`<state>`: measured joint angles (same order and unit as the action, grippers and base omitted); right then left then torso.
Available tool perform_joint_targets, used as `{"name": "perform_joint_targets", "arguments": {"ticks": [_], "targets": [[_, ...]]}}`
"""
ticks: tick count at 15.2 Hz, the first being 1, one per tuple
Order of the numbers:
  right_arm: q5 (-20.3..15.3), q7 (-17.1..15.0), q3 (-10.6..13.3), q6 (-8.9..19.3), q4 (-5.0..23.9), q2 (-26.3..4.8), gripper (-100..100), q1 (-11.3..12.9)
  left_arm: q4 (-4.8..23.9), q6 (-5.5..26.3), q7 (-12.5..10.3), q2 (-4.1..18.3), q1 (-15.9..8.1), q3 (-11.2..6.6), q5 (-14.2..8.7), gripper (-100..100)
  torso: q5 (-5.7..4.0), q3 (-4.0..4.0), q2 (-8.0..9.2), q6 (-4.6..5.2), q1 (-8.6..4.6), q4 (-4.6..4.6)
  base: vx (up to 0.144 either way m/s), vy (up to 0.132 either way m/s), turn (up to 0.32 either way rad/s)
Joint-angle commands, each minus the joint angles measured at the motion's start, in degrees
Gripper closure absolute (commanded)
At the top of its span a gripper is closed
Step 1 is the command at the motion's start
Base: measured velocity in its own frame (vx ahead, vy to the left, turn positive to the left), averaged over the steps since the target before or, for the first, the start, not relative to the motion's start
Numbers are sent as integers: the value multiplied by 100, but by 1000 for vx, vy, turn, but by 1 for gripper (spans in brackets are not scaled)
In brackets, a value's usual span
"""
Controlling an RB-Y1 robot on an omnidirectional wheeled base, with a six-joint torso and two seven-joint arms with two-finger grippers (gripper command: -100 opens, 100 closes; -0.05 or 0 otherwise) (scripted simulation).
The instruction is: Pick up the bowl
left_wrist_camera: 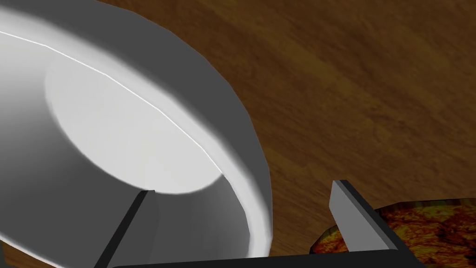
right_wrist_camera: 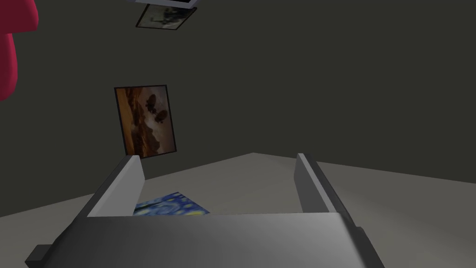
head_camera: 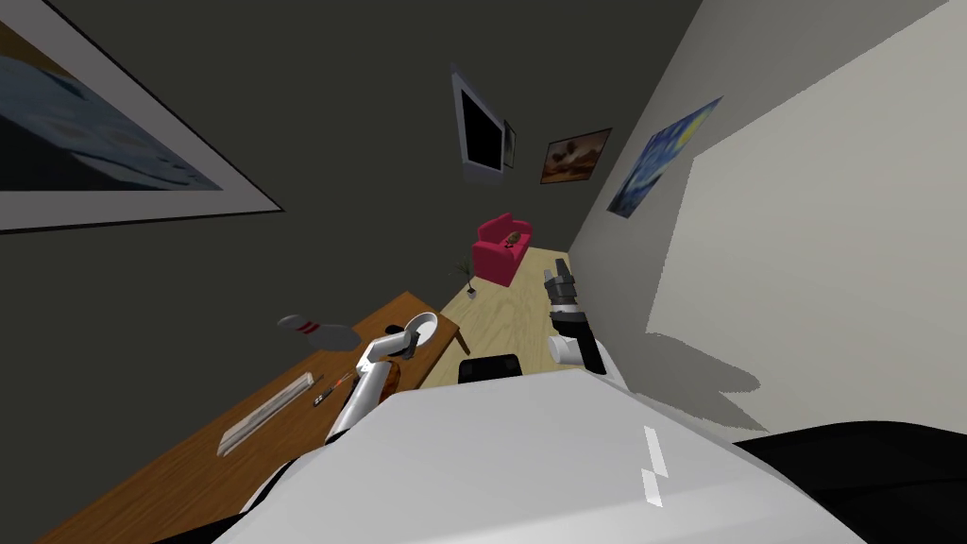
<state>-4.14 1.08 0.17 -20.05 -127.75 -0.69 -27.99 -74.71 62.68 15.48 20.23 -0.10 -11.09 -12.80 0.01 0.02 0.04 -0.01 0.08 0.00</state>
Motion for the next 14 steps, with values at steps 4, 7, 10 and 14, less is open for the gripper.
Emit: {"name": "perform_joint_targets", "arguments": {"ticks": [4,7,10,14], "targets": [[0,0,0,0,0,0,0,0,232,-172,-26,-11,-60,11,18,-100,0,0,1,0,1,0,-5,23,-32],[0,0,0,0,0,0,0,0,252,-196,-28,-11,-62,12,18,100,-1,0,-1,0,-7,1,0,2,0],[0,0,0,0,0,0,0,0,43,-37,-3,0,-15,2,2,100,-1,2,-1,-3,-8,4,2,-5,20],[0,0,0,0,0,1,0,-1,-232,181,37,23,45,-16,-28,100,-11,7,2,-5,-29,10,9,-33,64]]}}
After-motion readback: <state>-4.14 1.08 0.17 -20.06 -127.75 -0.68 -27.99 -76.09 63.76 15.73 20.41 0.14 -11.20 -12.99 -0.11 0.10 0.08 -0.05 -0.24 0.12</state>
